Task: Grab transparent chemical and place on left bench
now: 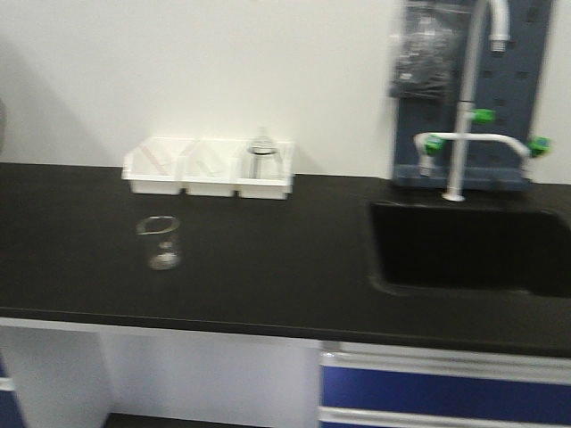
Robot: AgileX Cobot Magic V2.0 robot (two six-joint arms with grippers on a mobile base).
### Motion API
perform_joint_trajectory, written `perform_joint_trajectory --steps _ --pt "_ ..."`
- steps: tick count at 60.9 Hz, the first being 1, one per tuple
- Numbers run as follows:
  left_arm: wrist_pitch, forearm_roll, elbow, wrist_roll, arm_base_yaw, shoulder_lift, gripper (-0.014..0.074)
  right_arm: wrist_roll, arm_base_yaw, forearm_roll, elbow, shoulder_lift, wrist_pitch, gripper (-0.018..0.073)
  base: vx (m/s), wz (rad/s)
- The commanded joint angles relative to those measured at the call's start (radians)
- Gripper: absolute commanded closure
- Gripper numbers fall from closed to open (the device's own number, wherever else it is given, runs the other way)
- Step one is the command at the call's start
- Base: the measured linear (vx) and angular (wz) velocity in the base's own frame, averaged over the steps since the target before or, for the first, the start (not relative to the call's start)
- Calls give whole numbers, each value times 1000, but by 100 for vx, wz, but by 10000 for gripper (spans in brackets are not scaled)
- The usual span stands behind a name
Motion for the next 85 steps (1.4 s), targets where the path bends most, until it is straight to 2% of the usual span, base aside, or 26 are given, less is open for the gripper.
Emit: perform_joint_trajectory --steps 1,33,85 --pt "-78 -1 16 -8 -2 -19 600 -2 -6 -13 -30 8 -74 529 23 75" --pt "-78 -1 16 -8 -2 -19 600 -2 -6 -13 -30 8 -74 529 25 54" --pt "-78 -1 16 -8 -2 -19 600 -2 -6 -13 -30 8 -74 529 34 -8"
